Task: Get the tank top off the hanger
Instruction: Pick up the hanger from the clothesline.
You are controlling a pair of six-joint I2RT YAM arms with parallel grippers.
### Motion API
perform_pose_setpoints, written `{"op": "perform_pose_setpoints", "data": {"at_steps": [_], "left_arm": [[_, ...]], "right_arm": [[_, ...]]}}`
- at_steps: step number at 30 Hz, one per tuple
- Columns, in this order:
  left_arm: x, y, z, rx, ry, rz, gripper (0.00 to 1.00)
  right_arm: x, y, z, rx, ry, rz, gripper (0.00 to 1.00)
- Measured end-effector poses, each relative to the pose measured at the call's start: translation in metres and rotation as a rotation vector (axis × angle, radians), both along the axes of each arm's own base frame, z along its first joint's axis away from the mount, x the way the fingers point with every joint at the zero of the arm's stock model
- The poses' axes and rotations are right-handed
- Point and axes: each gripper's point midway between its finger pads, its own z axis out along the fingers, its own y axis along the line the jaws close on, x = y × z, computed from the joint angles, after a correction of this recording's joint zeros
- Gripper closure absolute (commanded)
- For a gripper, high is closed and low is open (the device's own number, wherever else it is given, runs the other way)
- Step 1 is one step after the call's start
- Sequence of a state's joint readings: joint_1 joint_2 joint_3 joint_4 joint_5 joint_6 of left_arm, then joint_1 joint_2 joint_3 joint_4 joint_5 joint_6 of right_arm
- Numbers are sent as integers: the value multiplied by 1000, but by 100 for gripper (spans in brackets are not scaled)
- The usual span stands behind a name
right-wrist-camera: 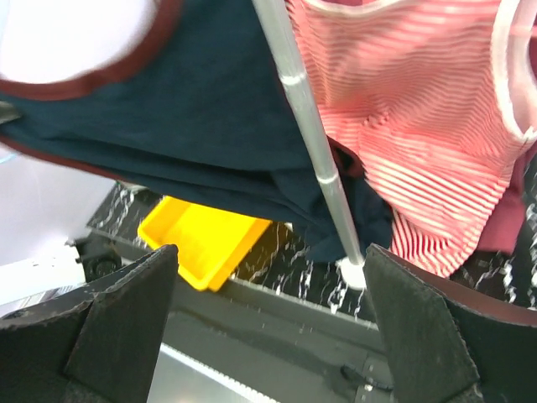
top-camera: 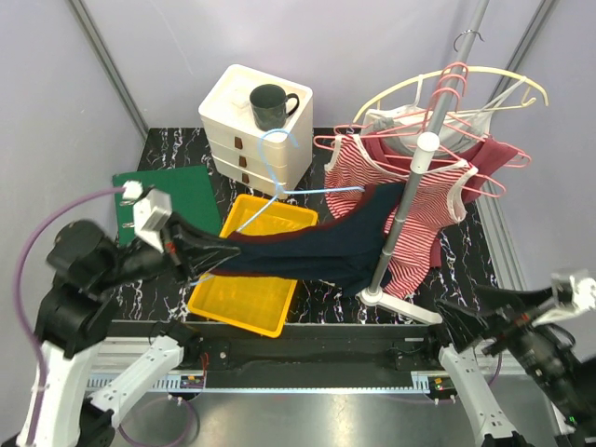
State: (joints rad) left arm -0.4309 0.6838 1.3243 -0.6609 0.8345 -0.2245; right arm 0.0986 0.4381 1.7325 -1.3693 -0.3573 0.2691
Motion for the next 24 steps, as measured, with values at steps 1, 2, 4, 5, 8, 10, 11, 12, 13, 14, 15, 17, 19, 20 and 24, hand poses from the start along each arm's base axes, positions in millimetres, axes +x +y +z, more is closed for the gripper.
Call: {"op": "perform_pose_setpoints", "data": {"at_steps": [1,2,4,5,8,10,11,12,13,14,15,17,19,20,24], "left_arm": [[-3,8,0,-3,-7,49,100],[-6,15,-2,-3,-6,92,100],[-9,28,-6,1,-4,176,100],[-10,36,-8,6,-5,223,100],[-17,52,-10,19,-3,303,100],[-21,58,-10,22,-10,329,100],[-21,61,-11,25,-12,341,100],[-21,63,-14,32,-9,354,100],[-20,65,-16,40,-8,365,100],[-20,66,-17,45,-7,370,100],[-20,67,-19,53,-5,373,100],[-19,67,-22,64,-1,372,100],[-18,66,-25,71,1,366,100],[-17,65,-27,76,3,363,100],[-7,57,-45,105,43,346,100]], "right_arm": [[7,2,-4,-2,34,9,0],[13,4,-8,-3,64,21,0],[23,10,-12,-2,116,49,0],[27,13,-14,1,141,69,0],[32,24,-22,8,210,154,0],[31,33,-30,11,261,240,0],[31,38,-35,11,288,283,0],[28,44,-40,11,318,338,0],[26,49,-45,11,351,395,0],[24,54,-50,10,379,438,0],[21,58,-56,7,416,491,1],[18,66,-70,-4,493,572,0],[20,72,-83,-18,564,614,0],[21,74,-87,-22,594,629,0],[25,79,-100,-28,659,648,0]]}}
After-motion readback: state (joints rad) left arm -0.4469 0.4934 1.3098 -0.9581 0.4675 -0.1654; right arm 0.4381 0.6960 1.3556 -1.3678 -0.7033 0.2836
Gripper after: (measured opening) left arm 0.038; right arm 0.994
